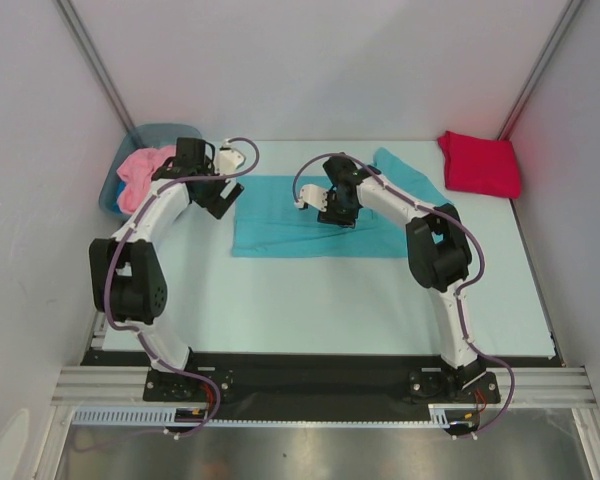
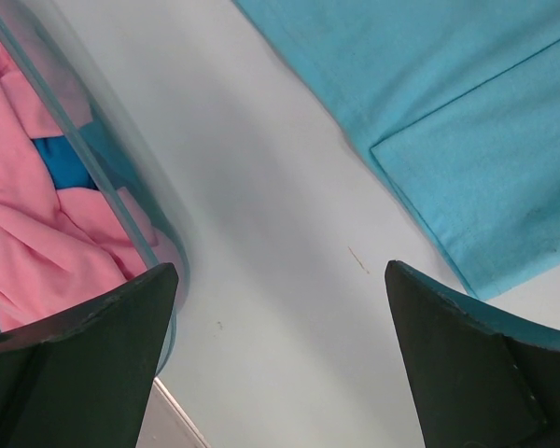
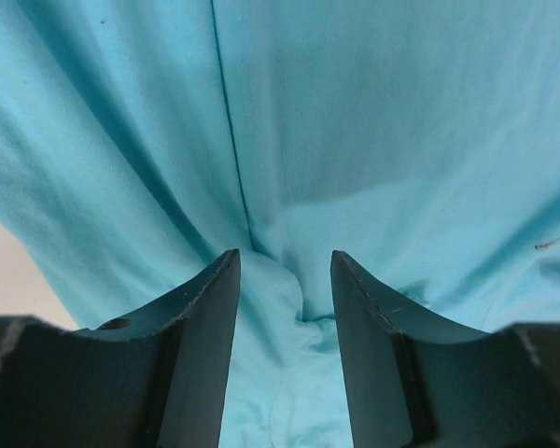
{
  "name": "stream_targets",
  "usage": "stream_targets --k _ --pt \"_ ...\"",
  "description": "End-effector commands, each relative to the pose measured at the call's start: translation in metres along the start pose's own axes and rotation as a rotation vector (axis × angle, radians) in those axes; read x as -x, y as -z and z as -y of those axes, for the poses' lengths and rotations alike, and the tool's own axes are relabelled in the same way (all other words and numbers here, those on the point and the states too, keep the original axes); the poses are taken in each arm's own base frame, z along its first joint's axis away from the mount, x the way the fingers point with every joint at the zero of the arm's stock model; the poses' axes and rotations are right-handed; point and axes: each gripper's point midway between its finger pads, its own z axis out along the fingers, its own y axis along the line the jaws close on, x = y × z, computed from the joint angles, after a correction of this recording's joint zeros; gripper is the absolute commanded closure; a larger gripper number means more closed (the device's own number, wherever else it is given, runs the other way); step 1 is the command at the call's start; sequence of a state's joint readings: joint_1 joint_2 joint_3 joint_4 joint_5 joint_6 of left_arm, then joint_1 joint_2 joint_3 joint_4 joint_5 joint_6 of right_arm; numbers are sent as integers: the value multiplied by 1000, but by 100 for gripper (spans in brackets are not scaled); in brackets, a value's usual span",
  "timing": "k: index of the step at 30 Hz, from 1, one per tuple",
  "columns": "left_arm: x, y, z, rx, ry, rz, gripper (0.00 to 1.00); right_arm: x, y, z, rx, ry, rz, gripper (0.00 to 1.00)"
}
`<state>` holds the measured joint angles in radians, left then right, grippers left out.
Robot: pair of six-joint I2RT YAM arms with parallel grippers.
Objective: Fold and stack the t-shirts
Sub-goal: Fold the tshirt
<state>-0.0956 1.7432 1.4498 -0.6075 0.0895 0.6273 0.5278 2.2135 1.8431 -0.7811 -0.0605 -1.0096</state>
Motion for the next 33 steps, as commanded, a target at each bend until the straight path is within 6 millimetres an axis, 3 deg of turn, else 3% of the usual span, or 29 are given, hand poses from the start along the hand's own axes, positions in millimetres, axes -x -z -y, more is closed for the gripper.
stream_targets --k 1,11,16,21,24,27,33 --pt "16 3 -8 16 22 43 0 8 5 -1 -5 -5 14 51" --pt "20 1 -9 14 32 51 0 1 0 -10 17 -10 -13 53" --pt "20 0 -10 17 26 50 0 0 0 -10 16 -14 -20 67" --pt "23 0 -12 20 25 57 0 2 2 -8 3 -15 -19 72" --pt "24 0 -13 21 22 58 0 1 2 -9 7 -18 -22 72" --pt "24 0 -13 22 20 60 0 0 3 -9 4 -18 -25 56" --pt "26 1 -14 24 17 64 0 -1 -1 -13 11 -20 -31 59"
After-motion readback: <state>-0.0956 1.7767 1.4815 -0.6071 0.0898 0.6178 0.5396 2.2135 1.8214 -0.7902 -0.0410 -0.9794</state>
